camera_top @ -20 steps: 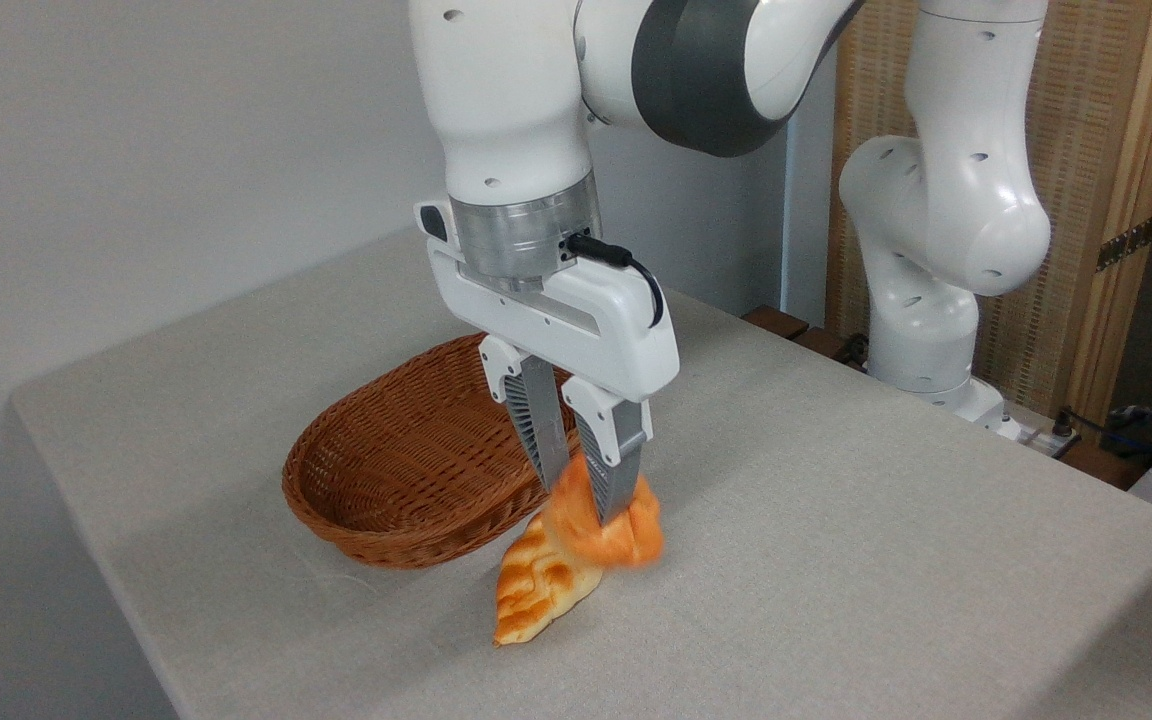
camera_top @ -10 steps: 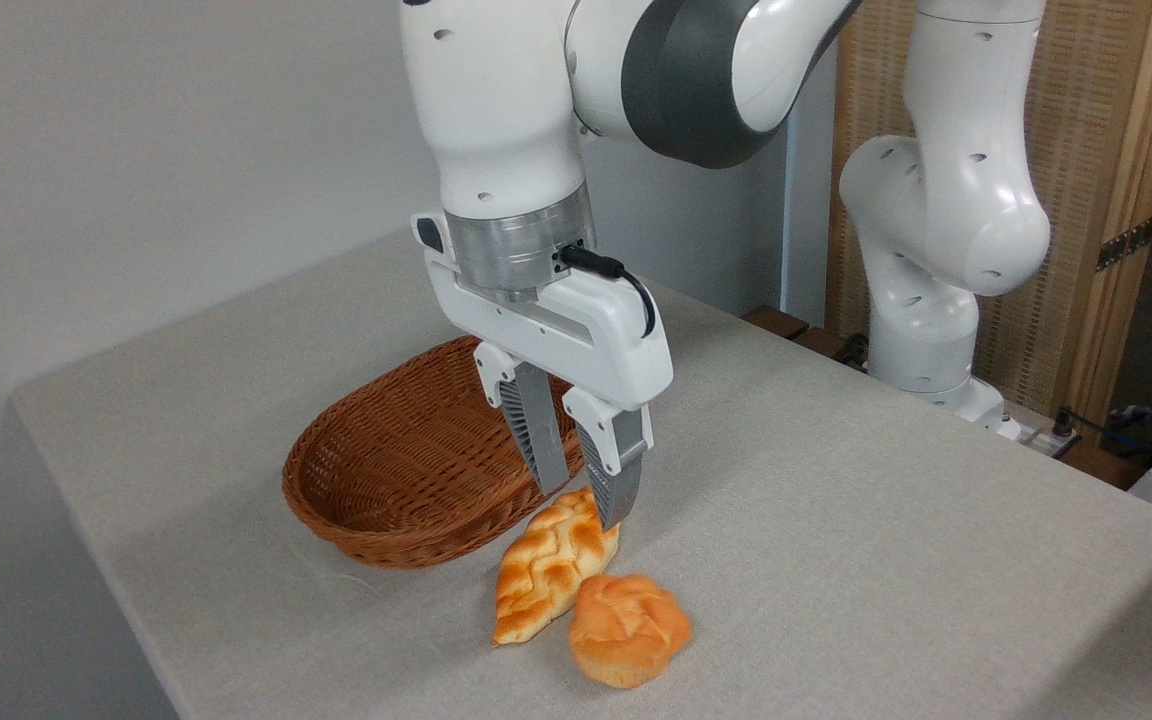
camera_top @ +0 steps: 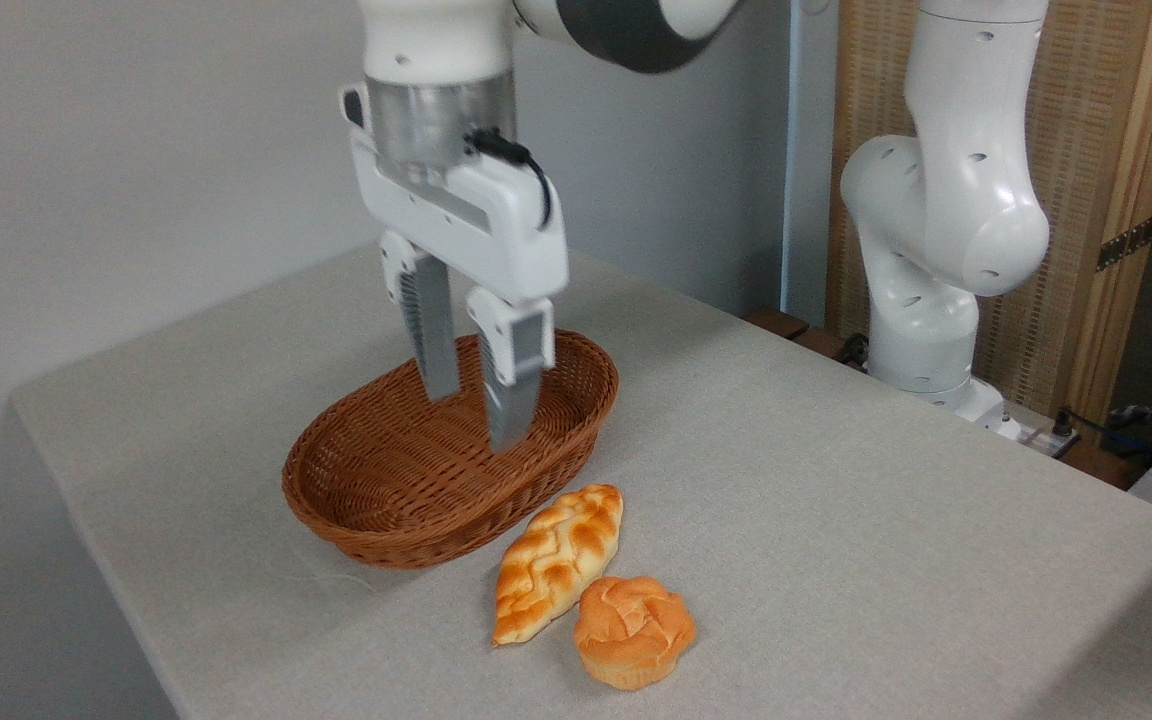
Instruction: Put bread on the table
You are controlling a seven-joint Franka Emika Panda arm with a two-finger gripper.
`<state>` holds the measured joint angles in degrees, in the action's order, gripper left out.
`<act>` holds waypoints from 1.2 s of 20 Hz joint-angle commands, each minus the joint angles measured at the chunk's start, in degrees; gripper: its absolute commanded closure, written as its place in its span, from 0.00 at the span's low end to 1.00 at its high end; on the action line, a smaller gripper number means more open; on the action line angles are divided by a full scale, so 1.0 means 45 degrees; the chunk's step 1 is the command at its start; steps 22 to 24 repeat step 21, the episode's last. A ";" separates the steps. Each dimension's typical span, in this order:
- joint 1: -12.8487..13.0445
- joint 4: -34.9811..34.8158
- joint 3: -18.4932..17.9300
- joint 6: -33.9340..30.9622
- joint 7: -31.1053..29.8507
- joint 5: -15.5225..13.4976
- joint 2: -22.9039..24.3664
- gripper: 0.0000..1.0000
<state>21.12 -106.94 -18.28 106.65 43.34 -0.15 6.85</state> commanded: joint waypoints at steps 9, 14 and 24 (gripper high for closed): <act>0.0013 0.0972 0.1329 -0.1295 -0.0355 -0.0222 0.0022 0.00; 0.0013 0.0952 0.1329 -0.1512 -0.0277 -0.0202 -0.0037 0.00; -0.0104 0.0952 0.1270 -0.1747 -0.0413 -0.0358 0.0021 0.00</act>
